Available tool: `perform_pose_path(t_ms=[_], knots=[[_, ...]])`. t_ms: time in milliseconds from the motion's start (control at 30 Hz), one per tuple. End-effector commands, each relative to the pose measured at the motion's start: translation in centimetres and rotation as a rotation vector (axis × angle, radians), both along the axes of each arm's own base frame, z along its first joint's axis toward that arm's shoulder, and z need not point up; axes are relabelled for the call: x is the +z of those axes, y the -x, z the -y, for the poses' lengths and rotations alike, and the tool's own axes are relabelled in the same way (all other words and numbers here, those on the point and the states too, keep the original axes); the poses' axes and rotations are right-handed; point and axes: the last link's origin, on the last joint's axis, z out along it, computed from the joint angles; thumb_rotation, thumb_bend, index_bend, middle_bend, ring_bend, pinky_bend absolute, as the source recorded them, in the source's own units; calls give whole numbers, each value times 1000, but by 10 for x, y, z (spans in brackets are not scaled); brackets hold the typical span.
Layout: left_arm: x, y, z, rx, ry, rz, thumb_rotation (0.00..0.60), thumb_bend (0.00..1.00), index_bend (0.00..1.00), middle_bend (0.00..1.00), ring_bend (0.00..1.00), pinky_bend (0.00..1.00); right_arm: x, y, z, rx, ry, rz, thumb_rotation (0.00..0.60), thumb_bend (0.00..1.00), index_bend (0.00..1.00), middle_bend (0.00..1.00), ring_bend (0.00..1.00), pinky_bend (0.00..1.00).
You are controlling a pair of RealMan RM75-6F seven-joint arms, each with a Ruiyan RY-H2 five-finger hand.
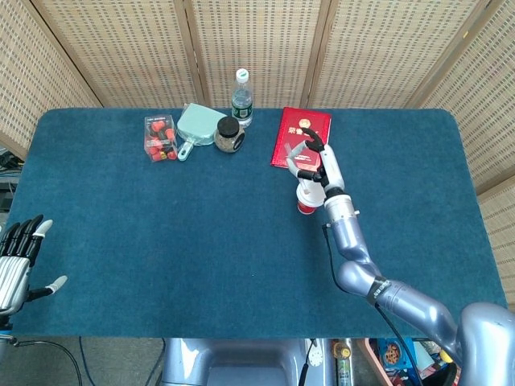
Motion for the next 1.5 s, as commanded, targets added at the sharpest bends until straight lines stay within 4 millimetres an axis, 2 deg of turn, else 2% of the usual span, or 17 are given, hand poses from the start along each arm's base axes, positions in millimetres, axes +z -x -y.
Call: perform_pose_path(t_ms=[33, 1167, 1267, 1500], knots=[[0, 0, 0, 0, 0, 1, 600, 168, 0, 0, 0, 0, -2, 3, -1, -2, -6, -2, 600, 581, 669, 139, 0, 0], [-4, 1, -2, 8, 8, -9, 600, 169, 0, 0, 0, 0, -25, 37, -7, -1, -40, -87, 600, 590, 667, 122, 0, 0], [-4, 1, -2, 8, 10, -10, 600, 168, 0, 0, 0, 0, -24, 37, -8, 11, -44, -82, 600, 567, 600, 105, 0, 0], [-4, 0, -1, 5, 9, -10, 600, 168, 0, 0, 0, 0, -19, 36, -11, 64, -55, -70, 600, 244, 254, 24, 0, 0]])
